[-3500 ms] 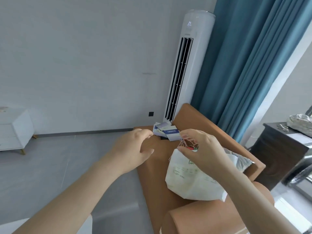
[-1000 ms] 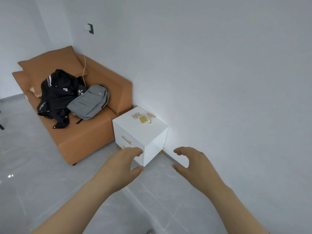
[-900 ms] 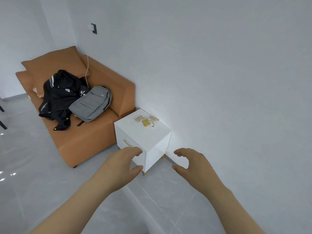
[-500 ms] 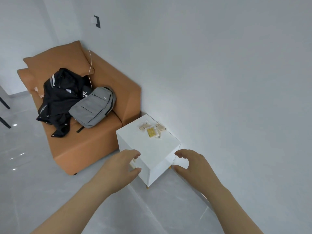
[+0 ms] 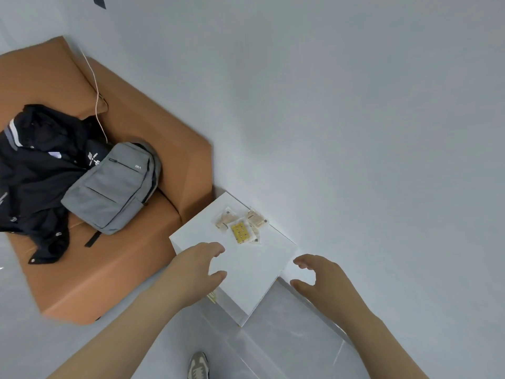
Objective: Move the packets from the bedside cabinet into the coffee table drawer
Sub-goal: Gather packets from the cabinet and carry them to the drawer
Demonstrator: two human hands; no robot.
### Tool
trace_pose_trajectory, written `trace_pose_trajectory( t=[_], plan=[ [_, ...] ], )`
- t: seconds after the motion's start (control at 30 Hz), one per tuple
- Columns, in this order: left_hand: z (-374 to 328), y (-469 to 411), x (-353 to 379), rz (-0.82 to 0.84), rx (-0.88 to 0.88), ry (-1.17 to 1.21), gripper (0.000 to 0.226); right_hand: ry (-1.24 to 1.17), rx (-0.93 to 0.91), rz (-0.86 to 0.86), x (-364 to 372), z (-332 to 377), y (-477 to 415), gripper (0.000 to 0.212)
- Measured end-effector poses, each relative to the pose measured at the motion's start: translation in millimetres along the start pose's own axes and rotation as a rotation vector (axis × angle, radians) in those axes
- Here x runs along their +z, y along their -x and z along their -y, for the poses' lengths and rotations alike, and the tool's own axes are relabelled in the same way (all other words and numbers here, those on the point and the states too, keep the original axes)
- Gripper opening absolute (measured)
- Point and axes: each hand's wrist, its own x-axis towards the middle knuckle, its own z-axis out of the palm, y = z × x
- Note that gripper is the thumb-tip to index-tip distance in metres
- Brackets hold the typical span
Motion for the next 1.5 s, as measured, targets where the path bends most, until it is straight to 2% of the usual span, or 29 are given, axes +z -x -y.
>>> trace_pose_trajectory(
  t=[0.13,0.33,0.47,0.6,0.83,1.2,1.27,1.37,1.4,1.5],
  plan=[
    [21.1,-57.8,-11.2,0.070,0.002,-0.022,0.048,0.003,0.078,0.022,7.8,-0.7,-43.1,0.039],
    [36.7,-129.3,-8.3,0.137,-0.085,0.042,0.050,-0.013,0.122,0.041,5.0,-4.0,-116.8,0.038],
    [40.8,-172.6,0.6,0.105,-0.156,0.036,0.055,0.003,0.102,0.120,7.2,-15.4,-173.6,0.039],
    [47.0,-209.4,19.9,0.143,-0.244,0.032,0.060,0.025,0.086,0.207,13.5,-31.5,-226.0,0.040],
    [75.8,-276.0,64.4,0.206,-0.333,0.010,0.065,0.198,0.056,0.344,33.2,-62.7,-306.2,0.042],
    [147.6,-389.5,165.4,0.228,-0.278,-0.022,0.066,0.224,0.093,0.363,141.7,-115.2,-395.3,0.048],
    [159.5,-406.8,186.0,0.203,-0.263,-0.058,0.078,0.215,0.086,0.352,163.4,-123.2,-407.3,0.050],
    [170.6,-426.7,211.3,0.175,-0.332,-0.248,0.130,0.215,0.072,0.323,189.5,-133.2,-424.3,0.053],
    [174.0,-432.2,218.7,0.167,-0.366,-0.264,0.141,0.211,0.070,0.308,197.0,-136.5,-429.2,0.055],
    [184.0,-447.7,238.3,0.157,-0.424,-0.215,0.151,0.201,0.059,0.289,216.0,-145.2,-441.0,0.061]
  ],
)
